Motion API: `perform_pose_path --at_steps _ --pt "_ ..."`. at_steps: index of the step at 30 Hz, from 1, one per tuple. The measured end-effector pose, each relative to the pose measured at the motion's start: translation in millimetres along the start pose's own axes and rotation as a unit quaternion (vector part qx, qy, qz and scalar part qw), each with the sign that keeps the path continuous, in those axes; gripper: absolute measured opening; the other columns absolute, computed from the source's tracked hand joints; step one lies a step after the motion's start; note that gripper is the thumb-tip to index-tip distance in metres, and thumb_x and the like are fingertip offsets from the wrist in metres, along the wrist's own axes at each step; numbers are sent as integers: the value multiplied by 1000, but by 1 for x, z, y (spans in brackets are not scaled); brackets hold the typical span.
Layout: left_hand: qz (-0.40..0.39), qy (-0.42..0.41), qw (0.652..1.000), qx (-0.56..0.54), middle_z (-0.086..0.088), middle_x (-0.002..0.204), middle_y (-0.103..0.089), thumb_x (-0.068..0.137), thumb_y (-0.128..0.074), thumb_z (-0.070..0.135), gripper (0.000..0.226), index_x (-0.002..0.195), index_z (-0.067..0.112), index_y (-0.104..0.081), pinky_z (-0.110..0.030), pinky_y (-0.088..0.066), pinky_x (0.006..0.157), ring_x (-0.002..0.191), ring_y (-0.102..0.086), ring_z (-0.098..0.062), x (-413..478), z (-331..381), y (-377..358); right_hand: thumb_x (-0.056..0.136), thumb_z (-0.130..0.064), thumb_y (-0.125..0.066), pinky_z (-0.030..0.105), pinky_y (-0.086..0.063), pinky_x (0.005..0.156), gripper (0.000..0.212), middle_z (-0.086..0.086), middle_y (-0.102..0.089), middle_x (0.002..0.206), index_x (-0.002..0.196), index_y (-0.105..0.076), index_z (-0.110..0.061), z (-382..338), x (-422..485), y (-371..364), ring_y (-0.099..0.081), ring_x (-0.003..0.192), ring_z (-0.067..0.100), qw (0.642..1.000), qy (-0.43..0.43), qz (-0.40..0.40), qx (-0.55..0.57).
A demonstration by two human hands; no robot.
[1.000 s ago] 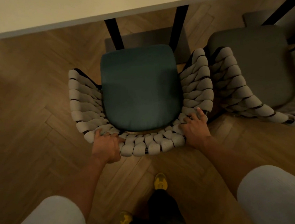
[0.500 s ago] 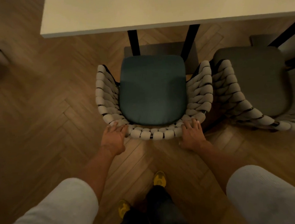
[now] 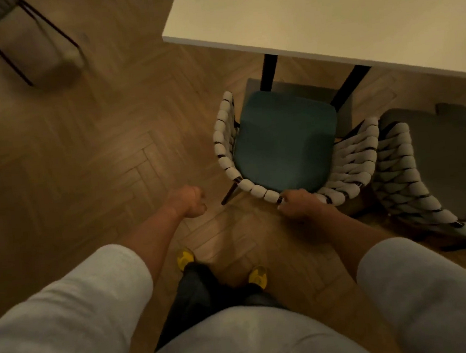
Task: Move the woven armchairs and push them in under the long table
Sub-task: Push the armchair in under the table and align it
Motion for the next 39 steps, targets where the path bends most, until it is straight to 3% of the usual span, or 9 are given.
perform_pose_path --at_steps 4,9,14,20,22,28,31,36,39 --pt "-12 6 998 -68 -1 139 -61 95 -53 48 57 146 23 -51 -38 -51 102 123 -59 -24 -9 -57 -10 100 -37 -54 42 -52 101 45 11 -62 132 139 -56 -15 -74 13 -2 -62 116 29 997 46 -20 -52" --pt "-32 14 983 -181 -14 138 -61 100 -54 28 45 137 2 -58 -38 -47 105 123 -59 -30 -21 -141 -33 101 -36 -51 38 -48 96 39 12 -61 132 131 -61 -14 -175 34 -10 -60 115 29 992 82 -35 -84" --pt "-16 48 973 -226 -5 131 -66 100 -55 30 35 130 16 -66 -33 -49 98 120 -60 -23 -46 -243 -53 103 -45 -50 39 -50 99 42 10 -67 126 125 -68 -13 -275 52 -38 -64 112 29 988 107 -69 -90" --pt "-13 85 950 -301 -5 125 -69 97 -60 41 38 126 18 -68 -37 -54 94 110 -65 -22 -65 -347 -93 99 -42 -57 45 -56 93 40 13 -75 112 112 -75 -9 -359 74 -58 -69 103 30 989 109 -72 -70" --pt "-3 92 940 -329 -5 121 -70 96 -62 40 37 124 17 -68 -33 -53 89 107 -65 -21 -69 -371 -99 98 -43 -59 41 -56 93 37 9 -75 111 110 -76 -14 -379 85 -56 -69 104 27 988 108 -74 -79" --pt "-4 97 913 -397 1 125 -70 96 -64 43 36 123 22 -71 -35 -53 94 111 -65 -17 -60 -429 -101 99 -36 -61 28 -47 82 26 8 -73 109 106 -74 -15 -444 123 -29 -67 107 27 989 109 -66 -77" --pt "3 103 900 -423 -2 127 -69 96 -63 43 36 125 21 -70 -36 -52 96 113 -64 -19 -45 -459 -86 101 -34 -58 29 -44 82 22 9 -71 106 101 -72 -17 -480 146 -18 -65 108 28 989 114 -65 -70" --pt "26 125 891 -436 -5 130 -68 99 -62 35 36 129 17 -69 -34 -50 100 119 -63 -22 -16 -532 -37 101 -32 -57 26 -44 82 21 2 -70 102 106 -73 -20 -543 198 1 -66 101 20 990 113 -81 -32" --pt "33 143 894 -424 -1 131 -68 98 -61 39 36 130 22 -68 -35 -51 100 119 -63 -19 -3 -588 -10 102 -33 -58 27 -47 86 29 6 -71 115 123 -70 -18 -590 235 19 -66 109 23 988 126 -82 -36"
Point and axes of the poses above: each hand's wrist, its own x-axis towards the middle knuckle, its own y-axis out of the back of the hand, z = x × y, the point moved 8 cm from there along x, towards the middle knuckle
